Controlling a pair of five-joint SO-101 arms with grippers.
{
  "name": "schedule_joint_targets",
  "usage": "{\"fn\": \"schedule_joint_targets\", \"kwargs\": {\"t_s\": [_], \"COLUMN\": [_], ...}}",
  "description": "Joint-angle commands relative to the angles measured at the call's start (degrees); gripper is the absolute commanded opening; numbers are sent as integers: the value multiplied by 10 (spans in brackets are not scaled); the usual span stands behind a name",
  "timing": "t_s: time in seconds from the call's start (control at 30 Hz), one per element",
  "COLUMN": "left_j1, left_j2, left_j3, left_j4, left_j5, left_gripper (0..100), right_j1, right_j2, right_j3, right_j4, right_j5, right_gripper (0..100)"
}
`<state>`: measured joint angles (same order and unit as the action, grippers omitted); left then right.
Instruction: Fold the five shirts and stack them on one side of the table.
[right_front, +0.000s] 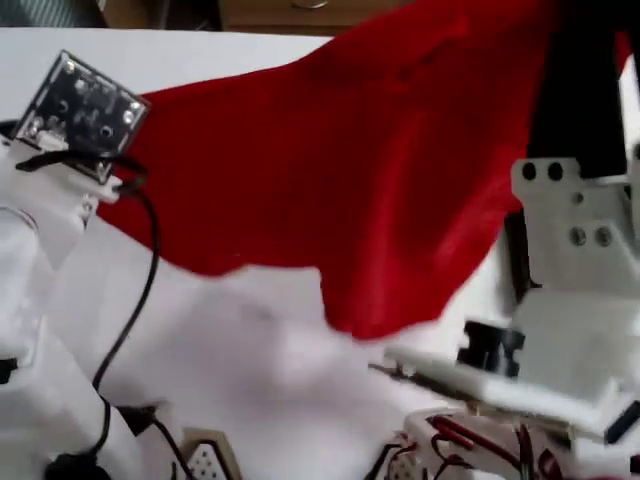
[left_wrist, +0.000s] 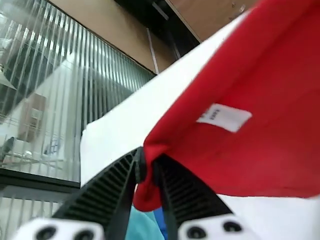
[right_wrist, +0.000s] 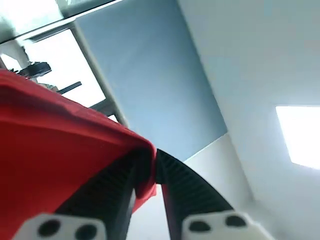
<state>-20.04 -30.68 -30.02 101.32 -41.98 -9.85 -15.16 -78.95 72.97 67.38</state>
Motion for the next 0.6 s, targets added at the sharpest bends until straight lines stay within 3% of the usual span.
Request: {"fn": "schedule_joint_targets", "kwargs": {"t_s": [0.0,0.13,0.27,0.43,0.57], "left_j1": [1,0,-47,-112,-118], "left_j2": [-17,-35,-70,-123,-142], "left_j3": [53,134,154,159,175], "left_j4": [-10,-51,-123,-132,-133], "left_j5": [-4,-4,-19,-69,-70], "left_gripper": [21,21,21,21,21], "right_j1": [4,3,3,3,3], "right_j2": [-13,-15,-15,-25,-21], "right_j3": [7,50,56,55,65], "right_j4": [-42,-63,-63,-60,-59], "right_j5": [-16,-54,-62,-59,-62], "right_gripper": [21,21,21,21,21]}}
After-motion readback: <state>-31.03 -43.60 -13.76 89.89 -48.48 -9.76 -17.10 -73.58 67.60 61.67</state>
